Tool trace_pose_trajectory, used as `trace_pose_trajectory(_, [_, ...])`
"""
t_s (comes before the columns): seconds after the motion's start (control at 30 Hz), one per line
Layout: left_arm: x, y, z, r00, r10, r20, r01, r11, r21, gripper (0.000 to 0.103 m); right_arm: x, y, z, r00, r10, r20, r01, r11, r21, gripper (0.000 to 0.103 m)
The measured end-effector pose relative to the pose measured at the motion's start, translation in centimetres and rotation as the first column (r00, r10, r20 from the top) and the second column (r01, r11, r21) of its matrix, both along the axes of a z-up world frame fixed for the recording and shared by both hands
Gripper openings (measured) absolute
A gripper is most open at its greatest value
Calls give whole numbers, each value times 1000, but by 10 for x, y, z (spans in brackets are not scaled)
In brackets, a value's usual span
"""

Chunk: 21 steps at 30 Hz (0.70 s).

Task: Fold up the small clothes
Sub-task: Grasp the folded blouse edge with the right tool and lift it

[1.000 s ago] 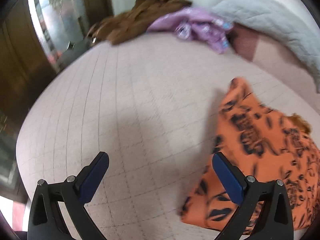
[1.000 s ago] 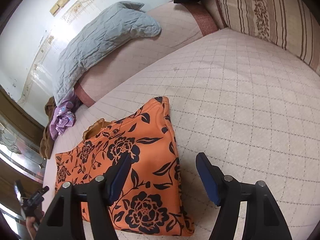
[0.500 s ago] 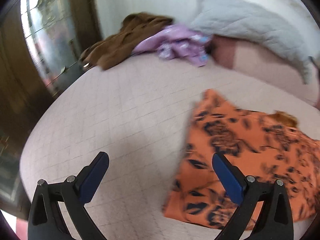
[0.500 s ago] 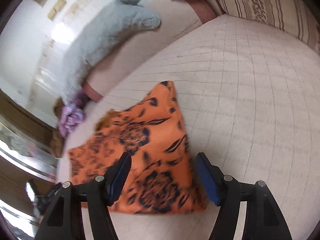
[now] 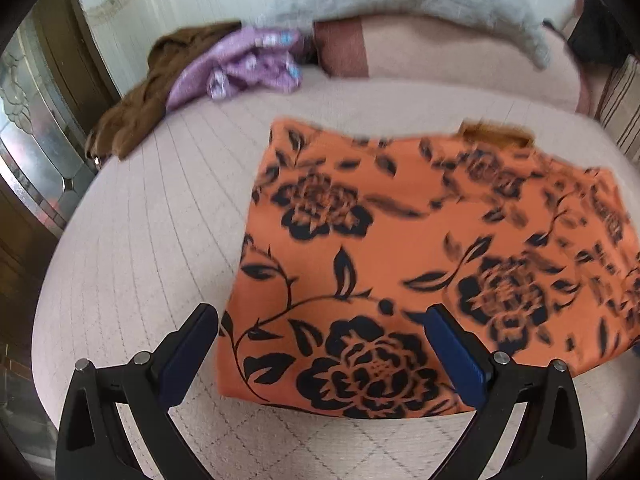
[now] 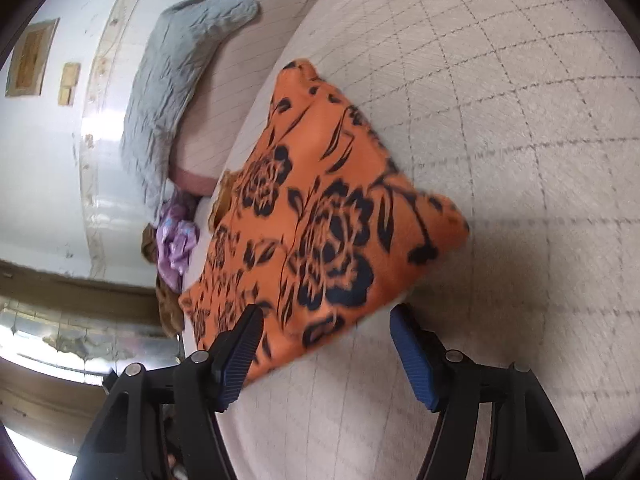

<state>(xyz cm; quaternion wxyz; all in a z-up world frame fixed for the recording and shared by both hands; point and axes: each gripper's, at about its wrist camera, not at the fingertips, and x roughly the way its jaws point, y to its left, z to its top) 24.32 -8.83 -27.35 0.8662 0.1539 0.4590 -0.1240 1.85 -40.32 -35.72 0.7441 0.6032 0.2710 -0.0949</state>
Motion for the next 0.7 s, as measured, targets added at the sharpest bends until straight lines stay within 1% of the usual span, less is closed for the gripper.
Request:
trace_pose_trajectory(0.07, [10,1,-15,998,6,-69,-5,1000,14,103,4,-3,-2,999,-46,1,46,999,-7,69])
trace_pose_trajectory(0.1, [14,3,-21,995,11,-102,-10,1000,8,103,6,-4,-1,998,-59,-1,59,998,-10,68])
trace_pose_trajectory(0.13, [16,5,-22,994,16,-113,-16,1000,-6,103,8,-4,-2,997,-78,-2,78,997,-17,69])
trace_pose_trajectory(0.23, [16,8,-15,996,14,-91,-15,1000,-12,103,17,-5,1,993,-117,-4,117,992,-54,67])
trace_pose_trajectory(0.27, [15,10,-11,997,18,-79,-19,1000,-14,103,22,-6,2,992,-129,-12,128,989,-70,61])
trace_pose_trajectory(0.3, [15,14,-8,997,25,-74,-27,999,-18,103,24,-6,1,991,-133,-23,130,988,-84,45])
trace_pose_trajectory(0.33, [15,18,-5,997,36,-73,-38,999,-25,103,27,-8,-1,991,-128,-40,124,987,-98,32])
trace_pose_trajectory(0.37, [17,24,-2,996,52,-74,-55,998,-39,103,29,-10,-4,992,-118,-44,114,989,-94,26])
trace_pose_trajectory(0.4, [19,31,1,995,70,-75,-74,996,-52,103,28,-11,-4,992,-120,-40,116,989,-97,24])
trace_pose_trajectory(0.43, [21,37,4,993,88,-74,-92,994,-61,103,29,-9,0,993,-113,-43,106,987,-124,23])
trace_pose_trajectory(0.47, [25,46,8,991,115,-69,-120,991,-66,103,32,-4,9,994,-100,-50,90,979,-181,19])
trace_pose_trajectory(0.5, [28,53,10,989,134,-65,-138,988,-66,103,35,0,17,994,-94,-55,80,971,-225,18])
trace_pose_trajectory(0.57, [33,69,15,982,182,-52,-186,980,-68,103,41,13,41,996,-76,-54,54,940,-336,18])
trace_pose_trajectory(0.63, [40,83,16,973,228,-46,-231,971,-66,103,49,24,61,997,-57,-50,31,911,-411,17])
trace_pose_trajectory(0.67, [44,90,16,966,254,-44,-257,965,-60,103,55,34,75,998,-43,-51,15,889,-458,17])
trace_pose_trajectory(0.7, [47,97,15,960,277,-43,-279,959,-53,103,60,41,84,998,-36,-51,7,876,-482,17])
